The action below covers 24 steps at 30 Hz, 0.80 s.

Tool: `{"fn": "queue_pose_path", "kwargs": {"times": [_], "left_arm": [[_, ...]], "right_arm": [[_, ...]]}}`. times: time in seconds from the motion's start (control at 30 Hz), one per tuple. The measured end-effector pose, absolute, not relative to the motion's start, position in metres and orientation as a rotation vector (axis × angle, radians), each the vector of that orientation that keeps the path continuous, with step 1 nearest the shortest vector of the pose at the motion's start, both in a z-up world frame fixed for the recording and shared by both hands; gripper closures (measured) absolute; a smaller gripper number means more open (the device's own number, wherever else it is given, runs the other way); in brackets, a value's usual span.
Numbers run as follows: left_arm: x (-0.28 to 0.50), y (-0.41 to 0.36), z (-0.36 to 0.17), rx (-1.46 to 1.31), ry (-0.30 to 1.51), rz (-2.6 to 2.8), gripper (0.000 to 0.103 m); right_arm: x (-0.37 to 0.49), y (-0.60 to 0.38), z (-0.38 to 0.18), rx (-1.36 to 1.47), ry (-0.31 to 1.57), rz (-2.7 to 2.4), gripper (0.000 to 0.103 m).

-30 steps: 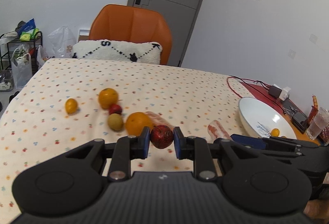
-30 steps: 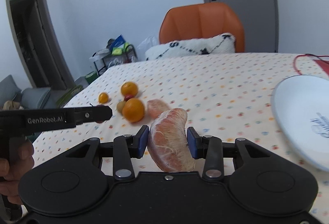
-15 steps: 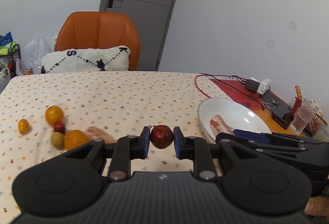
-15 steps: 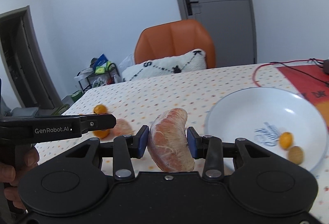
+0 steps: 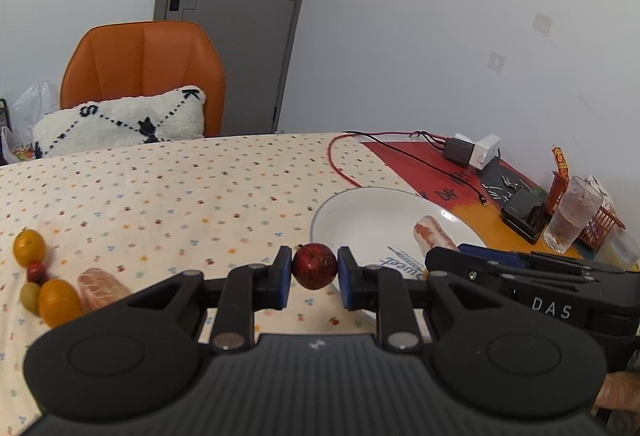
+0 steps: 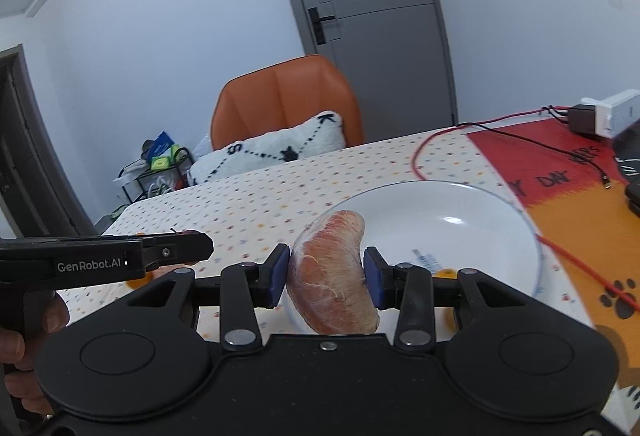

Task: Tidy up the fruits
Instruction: 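Carry the plum and pomelo segment to the white bowl and release both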

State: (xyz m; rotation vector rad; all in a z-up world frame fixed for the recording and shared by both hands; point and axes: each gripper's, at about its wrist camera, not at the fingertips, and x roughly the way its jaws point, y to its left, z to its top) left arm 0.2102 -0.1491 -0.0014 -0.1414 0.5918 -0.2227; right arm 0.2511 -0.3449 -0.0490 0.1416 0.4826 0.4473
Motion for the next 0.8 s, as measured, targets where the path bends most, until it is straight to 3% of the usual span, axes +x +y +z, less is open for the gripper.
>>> {"fn": "queue_pose_path", "kwargs": {"times": [0.7, 0.8], "left_arm": [[0.264, -0.207, -0.026, -0.111, 0.699, -0.284, 0.08], [0.268, -0.206, -0.028, -0.117, 0.721, -0.268, 0.076]], "right_arm": [[0.302, -0.394, -0.062, 0.171, 0.533, 0.392, 0.065], [0.307, -0.4, -0.063, 0.172, 0.533, 0.364, 0.064]]}}
